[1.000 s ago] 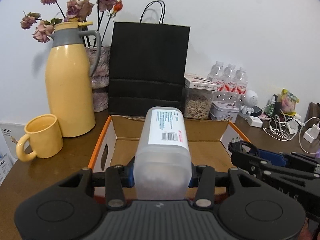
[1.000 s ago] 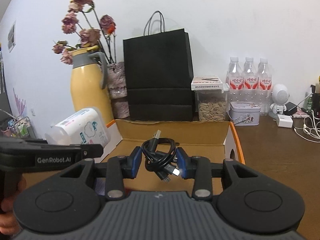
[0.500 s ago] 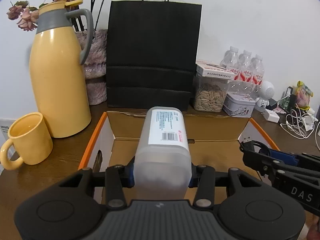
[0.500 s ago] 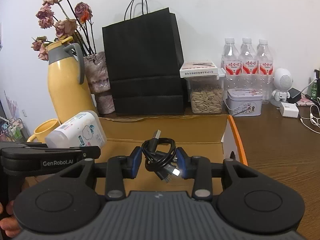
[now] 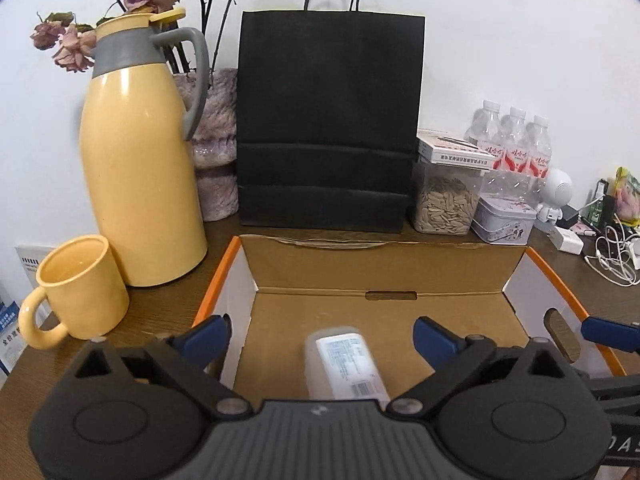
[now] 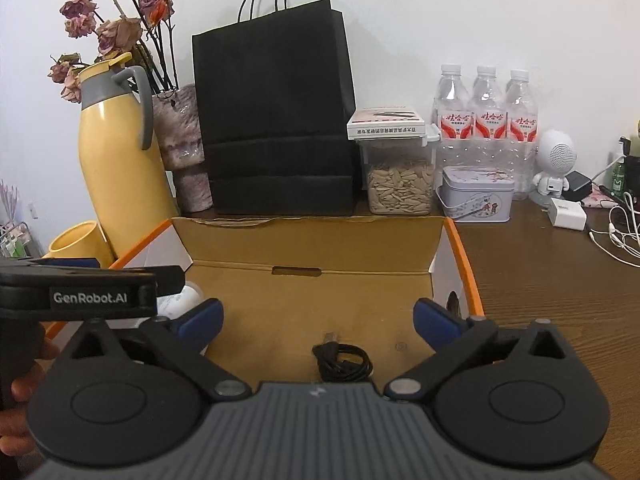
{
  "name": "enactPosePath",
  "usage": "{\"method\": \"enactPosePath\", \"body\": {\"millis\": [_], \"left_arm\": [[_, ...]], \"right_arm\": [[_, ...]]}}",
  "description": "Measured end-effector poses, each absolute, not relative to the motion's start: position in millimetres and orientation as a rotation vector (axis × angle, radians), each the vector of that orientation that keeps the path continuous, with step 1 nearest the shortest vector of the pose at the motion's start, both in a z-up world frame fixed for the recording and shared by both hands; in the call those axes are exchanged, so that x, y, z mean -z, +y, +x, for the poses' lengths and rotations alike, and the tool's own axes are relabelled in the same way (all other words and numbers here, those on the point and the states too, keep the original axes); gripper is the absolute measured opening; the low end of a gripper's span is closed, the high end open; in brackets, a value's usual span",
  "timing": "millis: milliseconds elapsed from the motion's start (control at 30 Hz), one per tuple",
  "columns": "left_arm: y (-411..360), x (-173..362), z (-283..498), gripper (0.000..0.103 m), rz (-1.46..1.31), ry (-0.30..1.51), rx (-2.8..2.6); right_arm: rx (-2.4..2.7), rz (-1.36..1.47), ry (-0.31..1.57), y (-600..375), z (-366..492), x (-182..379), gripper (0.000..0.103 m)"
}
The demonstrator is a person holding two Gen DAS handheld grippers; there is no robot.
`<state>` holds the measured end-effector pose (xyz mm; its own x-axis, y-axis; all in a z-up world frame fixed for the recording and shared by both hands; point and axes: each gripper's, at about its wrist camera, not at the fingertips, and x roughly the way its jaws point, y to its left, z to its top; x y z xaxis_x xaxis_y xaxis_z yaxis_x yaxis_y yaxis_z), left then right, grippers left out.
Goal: Organize objects
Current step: 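Withdraw both open tools from the box back over the table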
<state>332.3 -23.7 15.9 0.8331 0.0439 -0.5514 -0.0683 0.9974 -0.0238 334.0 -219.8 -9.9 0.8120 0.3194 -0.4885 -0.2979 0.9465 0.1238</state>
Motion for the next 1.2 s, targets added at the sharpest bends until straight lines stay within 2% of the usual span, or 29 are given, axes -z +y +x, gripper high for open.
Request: {"method": "enactPosePath", "body": {"millis": [600, 1200], "left_arm": [[-24, -27, 314, 0.100, -0.037, 0.533, -0.064], [-20, -40, 225, 0.100, -0.016, 0.472, -0.022]], "right_arm": [[-0.326, 0.020, 0.472, -220, 315, -5, 0.103], [-0.309, -0.016, 0.403, -229, 237, -19, 0.103]]}}
